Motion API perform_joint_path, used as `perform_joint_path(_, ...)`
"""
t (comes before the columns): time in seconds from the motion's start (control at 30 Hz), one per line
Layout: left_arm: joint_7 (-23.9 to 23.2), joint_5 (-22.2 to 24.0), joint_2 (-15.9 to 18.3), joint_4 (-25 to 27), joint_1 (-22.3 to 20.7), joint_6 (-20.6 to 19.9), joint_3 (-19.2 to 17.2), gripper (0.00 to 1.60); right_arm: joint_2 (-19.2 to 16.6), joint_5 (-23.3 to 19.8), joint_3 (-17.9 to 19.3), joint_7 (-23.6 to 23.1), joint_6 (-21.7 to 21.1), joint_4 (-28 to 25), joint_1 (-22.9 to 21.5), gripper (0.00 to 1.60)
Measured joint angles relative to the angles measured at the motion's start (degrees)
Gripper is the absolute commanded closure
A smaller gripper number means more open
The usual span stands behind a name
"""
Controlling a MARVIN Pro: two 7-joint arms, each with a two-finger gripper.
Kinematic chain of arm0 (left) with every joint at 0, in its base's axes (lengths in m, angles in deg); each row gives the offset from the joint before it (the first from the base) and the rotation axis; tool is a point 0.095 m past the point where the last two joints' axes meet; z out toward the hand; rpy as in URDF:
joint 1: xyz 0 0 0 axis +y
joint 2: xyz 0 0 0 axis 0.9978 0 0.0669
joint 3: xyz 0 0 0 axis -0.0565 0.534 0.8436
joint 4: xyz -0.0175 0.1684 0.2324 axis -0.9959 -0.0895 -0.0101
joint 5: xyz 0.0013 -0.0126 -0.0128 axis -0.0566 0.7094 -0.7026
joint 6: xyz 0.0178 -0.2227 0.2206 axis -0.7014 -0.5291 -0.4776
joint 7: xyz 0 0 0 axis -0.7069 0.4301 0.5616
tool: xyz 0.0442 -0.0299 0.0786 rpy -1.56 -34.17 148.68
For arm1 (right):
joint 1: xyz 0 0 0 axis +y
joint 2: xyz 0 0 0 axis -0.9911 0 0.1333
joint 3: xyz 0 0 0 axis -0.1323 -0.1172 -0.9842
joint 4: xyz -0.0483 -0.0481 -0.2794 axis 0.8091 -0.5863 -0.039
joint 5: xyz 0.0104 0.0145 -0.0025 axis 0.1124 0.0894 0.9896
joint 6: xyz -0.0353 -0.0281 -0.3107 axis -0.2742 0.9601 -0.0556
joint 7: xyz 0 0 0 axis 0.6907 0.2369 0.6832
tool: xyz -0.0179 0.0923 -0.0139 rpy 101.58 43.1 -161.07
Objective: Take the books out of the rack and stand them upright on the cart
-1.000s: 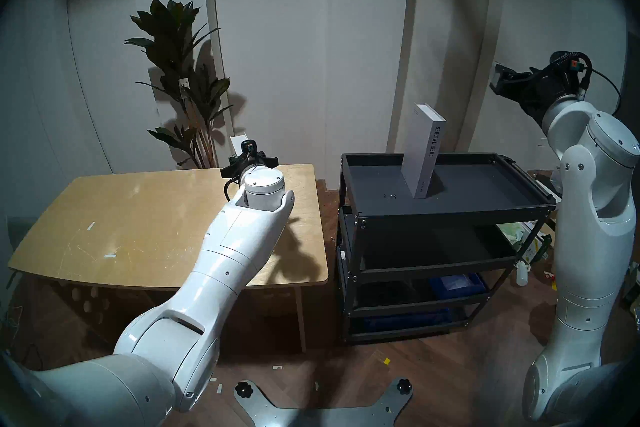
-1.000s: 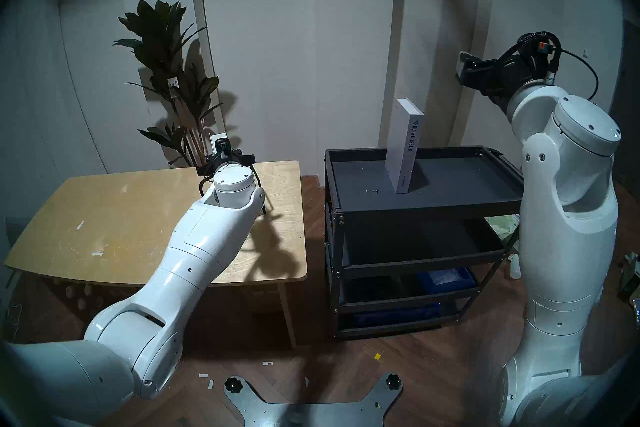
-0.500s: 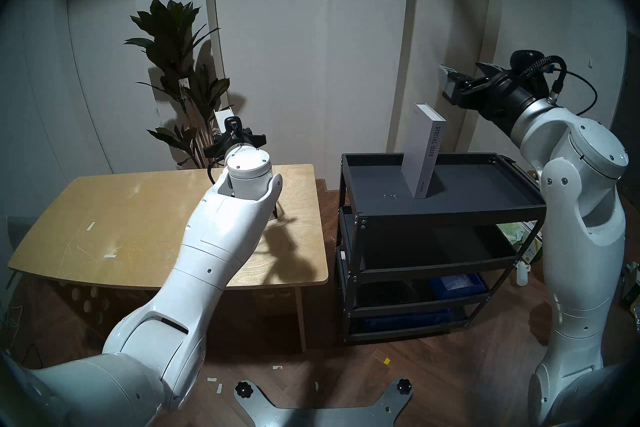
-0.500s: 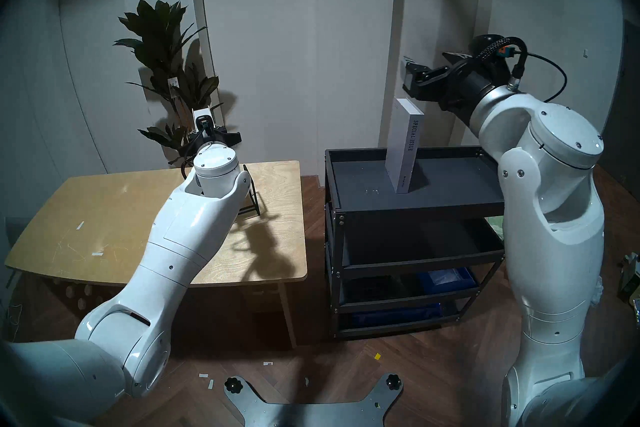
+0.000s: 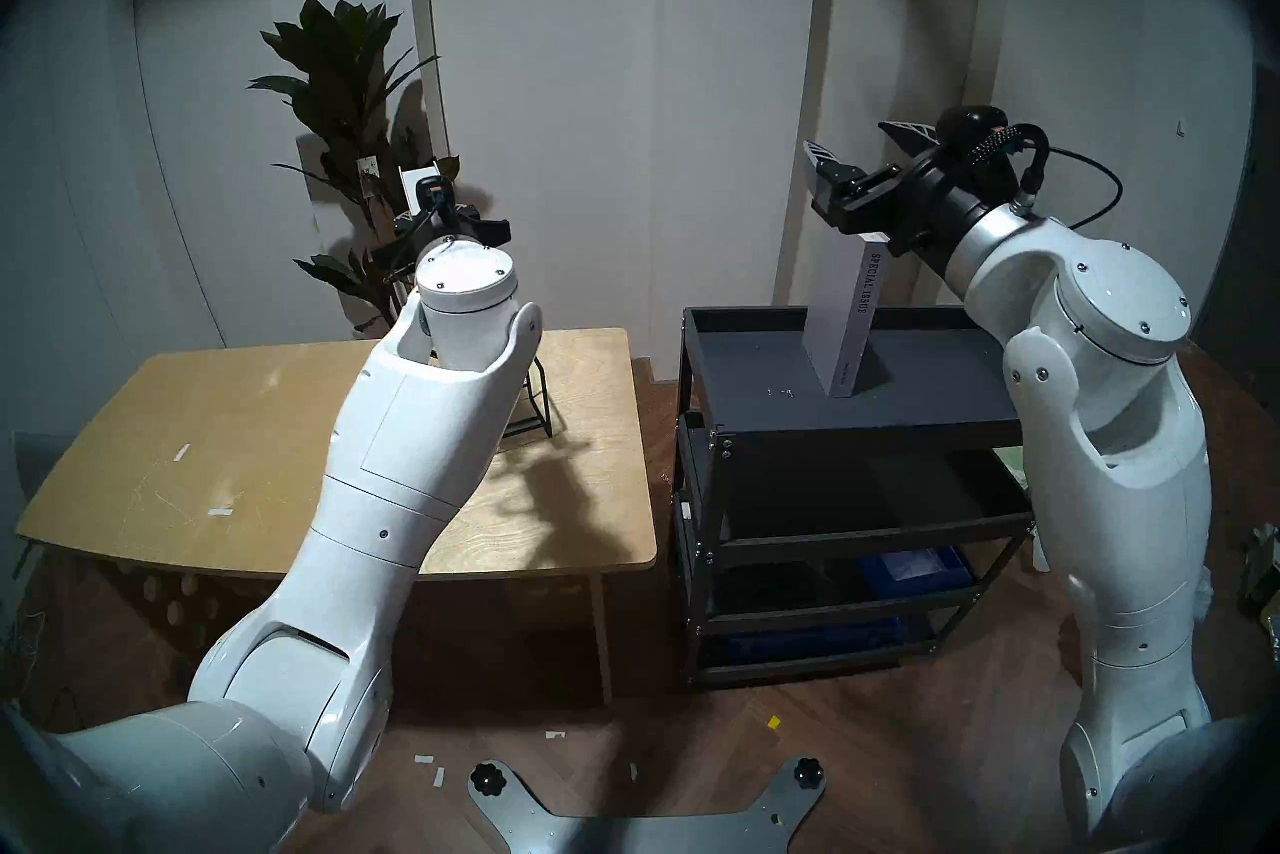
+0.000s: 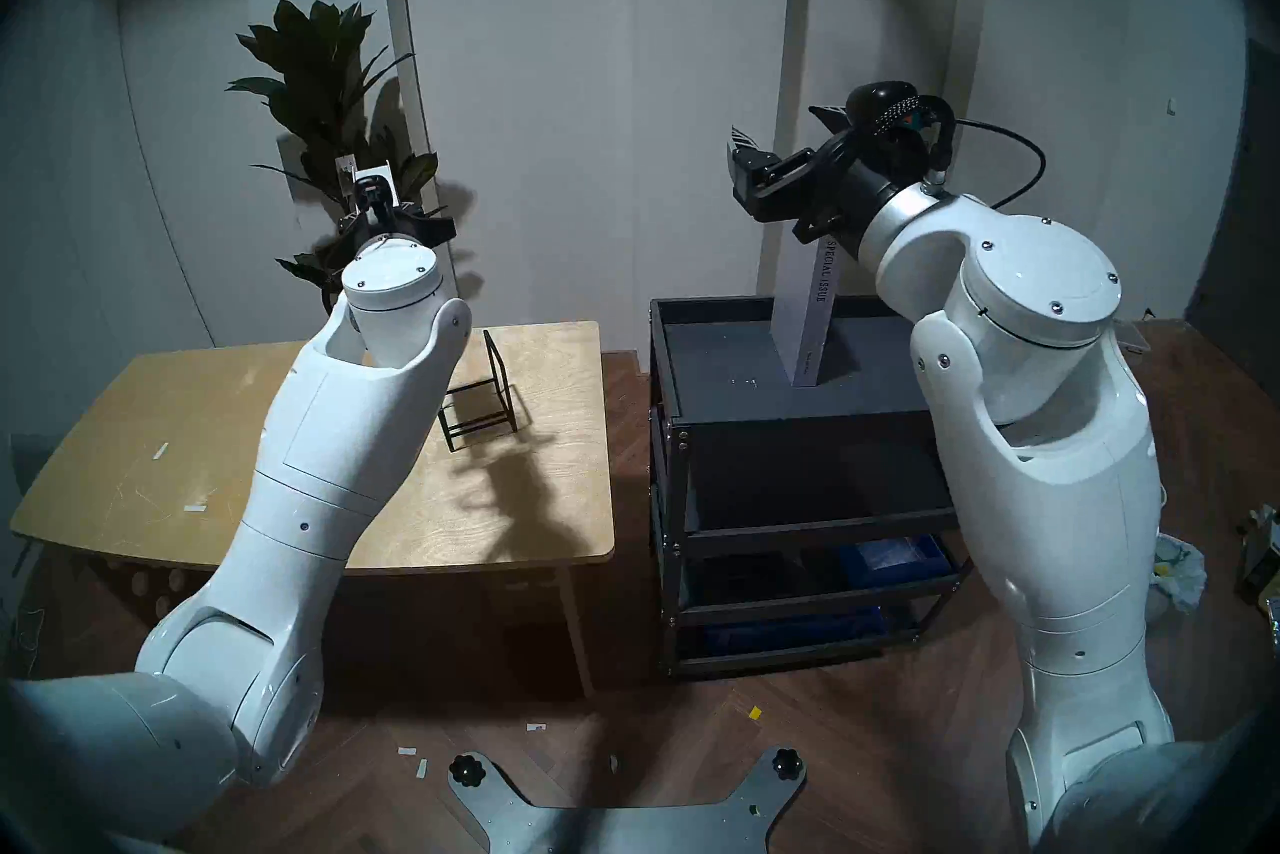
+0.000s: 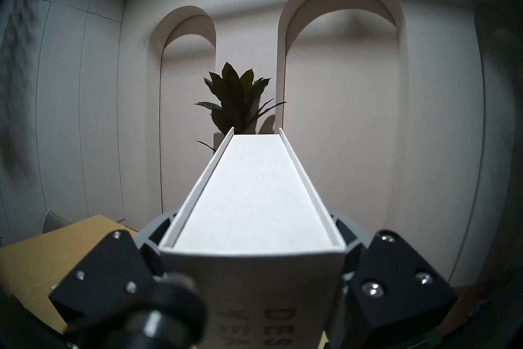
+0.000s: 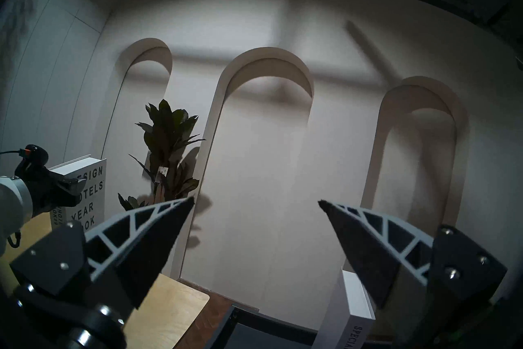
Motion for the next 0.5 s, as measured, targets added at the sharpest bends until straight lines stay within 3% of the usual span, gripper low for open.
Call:
perform_joint_path(0.27,-1.06,1.57,0.3,1.86,0.13,-3.7,0.3,1.6,0.4,1.52,-0.87,0.74,3.35,0.7,-0.34,0.0)
perform_joint_path(0.5,-1.5,1.39,0.57,1.63,0.05,-3.99,1.33,1.6,0.85,1.81,-0.62,1.29,4.35,0.73,-0.42,0.0)
